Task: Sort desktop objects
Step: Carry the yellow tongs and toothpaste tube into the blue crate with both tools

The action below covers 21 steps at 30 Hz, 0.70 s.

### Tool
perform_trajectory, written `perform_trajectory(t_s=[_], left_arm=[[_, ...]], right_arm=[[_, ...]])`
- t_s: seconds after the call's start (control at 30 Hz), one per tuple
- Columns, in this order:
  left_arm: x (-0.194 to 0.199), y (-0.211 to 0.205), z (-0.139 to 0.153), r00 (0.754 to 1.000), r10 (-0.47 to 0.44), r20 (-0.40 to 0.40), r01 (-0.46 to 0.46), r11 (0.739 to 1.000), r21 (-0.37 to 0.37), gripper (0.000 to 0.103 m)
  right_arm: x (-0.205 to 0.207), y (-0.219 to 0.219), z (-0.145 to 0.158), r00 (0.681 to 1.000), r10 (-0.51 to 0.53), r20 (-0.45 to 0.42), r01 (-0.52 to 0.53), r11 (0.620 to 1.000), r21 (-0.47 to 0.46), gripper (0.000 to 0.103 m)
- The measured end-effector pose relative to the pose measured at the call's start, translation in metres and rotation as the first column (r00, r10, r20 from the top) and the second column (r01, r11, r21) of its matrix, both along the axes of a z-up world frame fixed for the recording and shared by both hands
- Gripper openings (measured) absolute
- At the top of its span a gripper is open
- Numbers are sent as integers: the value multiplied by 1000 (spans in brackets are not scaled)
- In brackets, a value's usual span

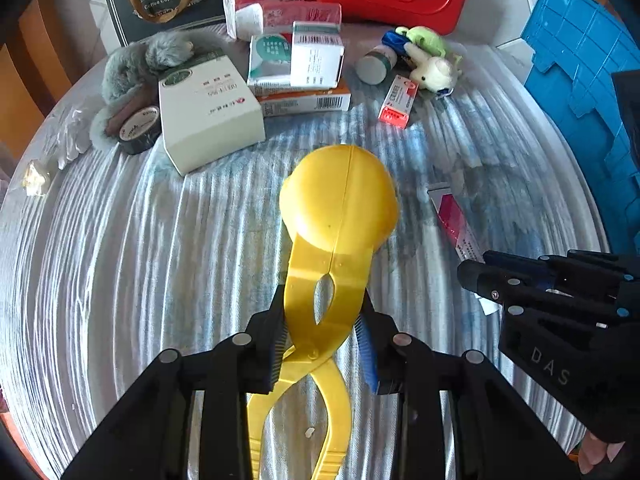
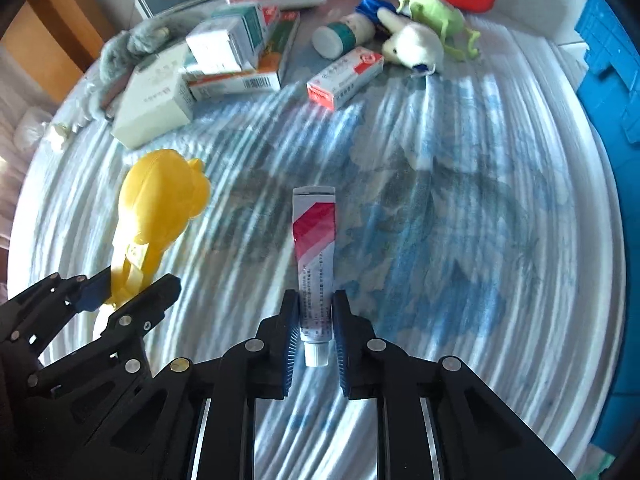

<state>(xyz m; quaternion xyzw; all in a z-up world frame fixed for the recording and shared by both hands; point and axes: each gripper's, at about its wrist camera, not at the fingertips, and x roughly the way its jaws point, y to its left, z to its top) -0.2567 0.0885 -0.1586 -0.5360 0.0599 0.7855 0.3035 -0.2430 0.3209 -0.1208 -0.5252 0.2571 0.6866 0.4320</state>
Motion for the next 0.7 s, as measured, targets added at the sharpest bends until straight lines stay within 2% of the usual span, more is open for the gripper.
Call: perform_trajectory(t_s=[0.13,0.37,0.53,0.67,0.7], left_arm=[[2,-6,34,997,5,-75,-2,999,35,31],[5,-2,121,976,13,-218,17,991,134,31],[18,11,188,947,30,-321,41,976,214,31],[39,35,248,917,29,-399,90,957,277,31],[45,44,265,907,28,-420,106,950,293,31]], right_arm=[[1,-13,36,998,23,-62,-20,998,58,17],[2,-22,133,988,59,-144,-23,971,236,17],[27,-37,204,983,69,-168,1,924,382,17],[59,-46,267,982,60,-181,37,872,488,17],[68,-51,279,981,95,-171,6,858,514,17]])
